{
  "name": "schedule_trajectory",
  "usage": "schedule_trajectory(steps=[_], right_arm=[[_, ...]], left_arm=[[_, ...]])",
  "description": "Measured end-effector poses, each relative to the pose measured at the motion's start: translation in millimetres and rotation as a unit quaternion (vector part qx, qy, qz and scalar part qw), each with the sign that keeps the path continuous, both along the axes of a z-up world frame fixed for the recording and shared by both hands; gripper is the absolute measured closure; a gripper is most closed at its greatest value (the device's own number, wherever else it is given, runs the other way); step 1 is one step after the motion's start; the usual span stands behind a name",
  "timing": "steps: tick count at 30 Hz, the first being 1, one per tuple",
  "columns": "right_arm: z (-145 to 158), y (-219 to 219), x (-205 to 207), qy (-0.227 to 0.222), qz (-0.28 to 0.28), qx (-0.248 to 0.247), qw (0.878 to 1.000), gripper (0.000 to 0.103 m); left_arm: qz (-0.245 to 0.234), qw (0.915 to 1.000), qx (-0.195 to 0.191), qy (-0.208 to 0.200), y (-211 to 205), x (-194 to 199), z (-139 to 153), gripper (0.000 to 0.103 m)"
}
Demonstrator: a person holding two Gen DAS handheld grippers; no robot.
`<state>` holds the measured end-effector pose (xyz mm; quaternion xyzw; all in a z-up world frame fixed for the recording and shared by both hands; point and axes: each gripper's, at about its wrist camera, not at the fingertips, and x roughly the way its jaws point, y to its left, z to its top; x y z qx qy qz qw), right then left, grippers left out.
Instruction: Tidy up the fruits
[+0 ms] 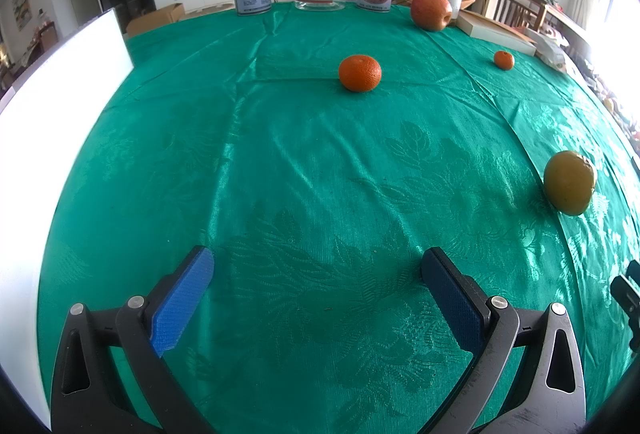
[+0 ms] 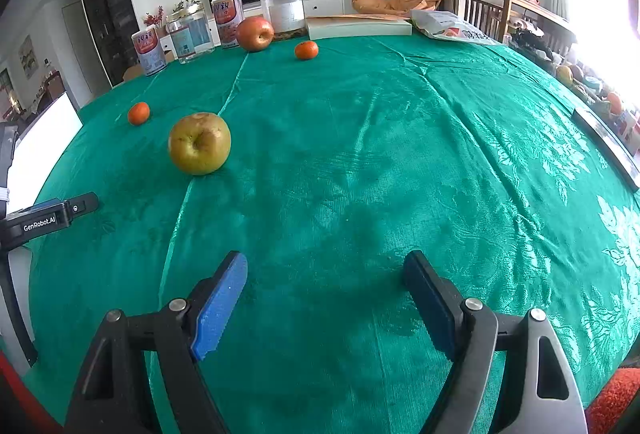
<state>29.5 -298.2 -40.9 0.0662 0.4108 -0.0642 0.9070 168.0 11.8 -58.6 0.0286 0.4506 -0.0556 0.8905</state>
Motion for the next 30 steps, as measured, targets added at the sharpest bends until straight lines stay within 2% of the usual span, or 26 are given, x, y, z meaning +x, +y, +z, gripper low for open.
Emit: schedule_trajectory(steps=[11,30], right_arm=[[-0.2,-1.6,-1.8,-0.005,0.004,0.014,1.000,0.019],[-1.0,3.7,0.8,0.001,0.009,-0.003,1.000,0.019]], left_arm=[[0.000,1.0000,0.000,0.000,-0.1,0.2,0.0,0.000],[0.000,1.0000,0.000,0.000,0.3,-0.3,0.0,0.000]])
